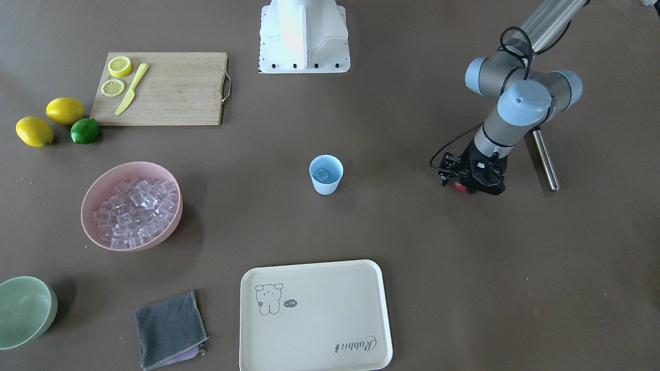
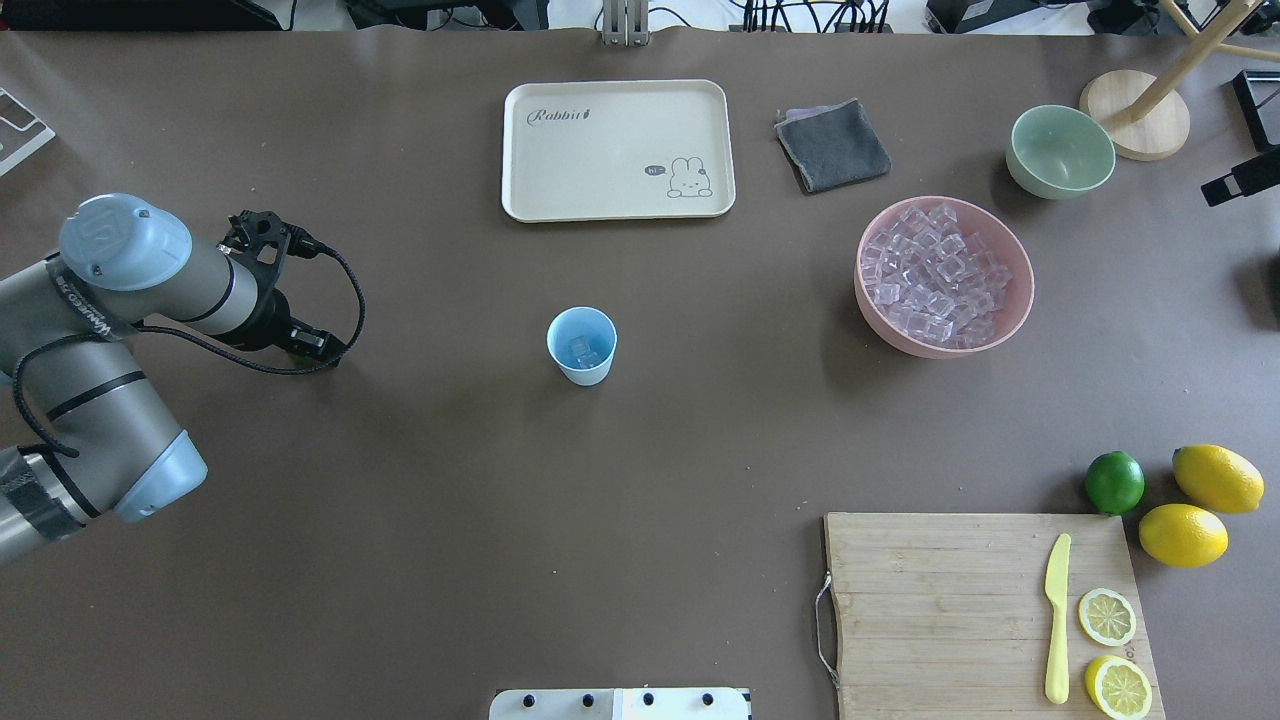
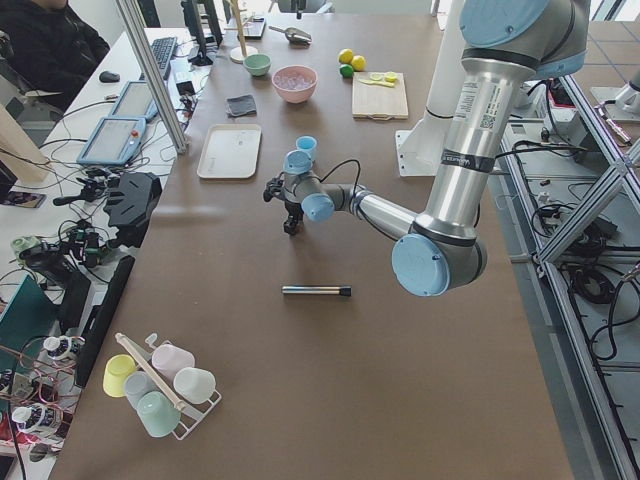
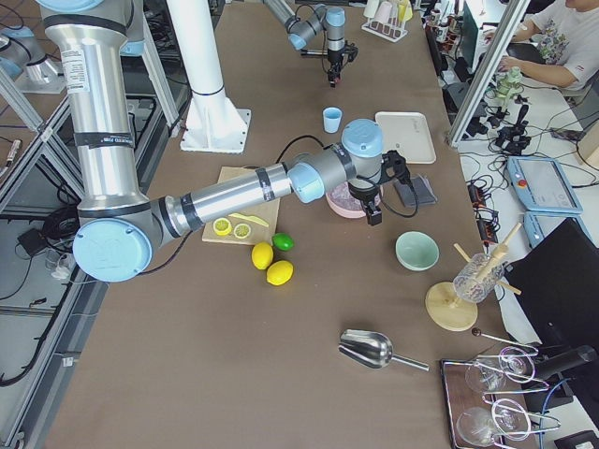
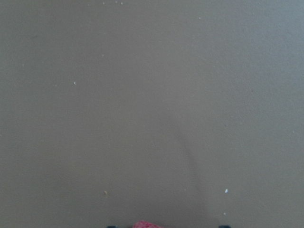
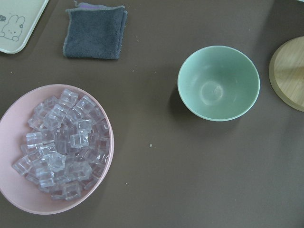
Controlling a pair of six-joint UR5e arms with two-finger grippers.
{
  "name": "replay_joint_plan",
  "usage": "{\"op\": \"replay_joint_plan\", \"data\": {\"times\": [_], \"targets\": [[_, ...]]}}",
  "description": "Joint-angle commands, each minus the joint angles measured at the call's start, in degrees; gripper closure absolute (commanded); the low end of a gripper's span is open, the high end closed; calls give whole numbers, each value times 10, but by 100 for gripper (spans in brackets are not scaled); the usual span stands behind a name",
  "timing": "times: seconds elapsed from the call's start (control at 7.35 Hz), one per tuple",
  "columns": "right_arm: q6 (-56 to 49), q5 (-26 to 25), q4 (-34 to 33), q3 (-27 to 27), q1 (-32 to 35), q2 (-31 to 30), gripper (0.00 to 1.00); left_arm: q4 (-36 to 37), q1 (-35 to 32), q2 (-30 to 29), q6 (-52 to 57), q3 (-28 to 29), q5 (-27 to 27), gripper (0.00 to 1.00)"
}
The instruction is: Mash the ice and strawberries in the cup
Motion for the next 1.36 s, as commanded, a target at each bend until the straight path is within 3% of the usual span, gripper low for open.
{"op": "replay_joint_plan", "data": {"times": [0.0, 0.27, 0.41, 0.54, 1.22], "targets": [[0, 0, 0, 1, -1, 2, 5, 1, -3, 0, 5, 0, 1, 44], [0, -1, 0, 9, -1, 0, 5, 1, -5, 0, 4, -7, 0, 52], [0, -1, 0, 10, -1, -2, 5, 3, -5, 0, -6, -8, 2, 69], [0, 0, 1, 10, -1, -6, 5, 4, -8, 0, -36, -11, 4, 100], [5, 1, 11, 10, -1, -7, 5, 11, -24, -16, -40, -27, -1, 100]]}}
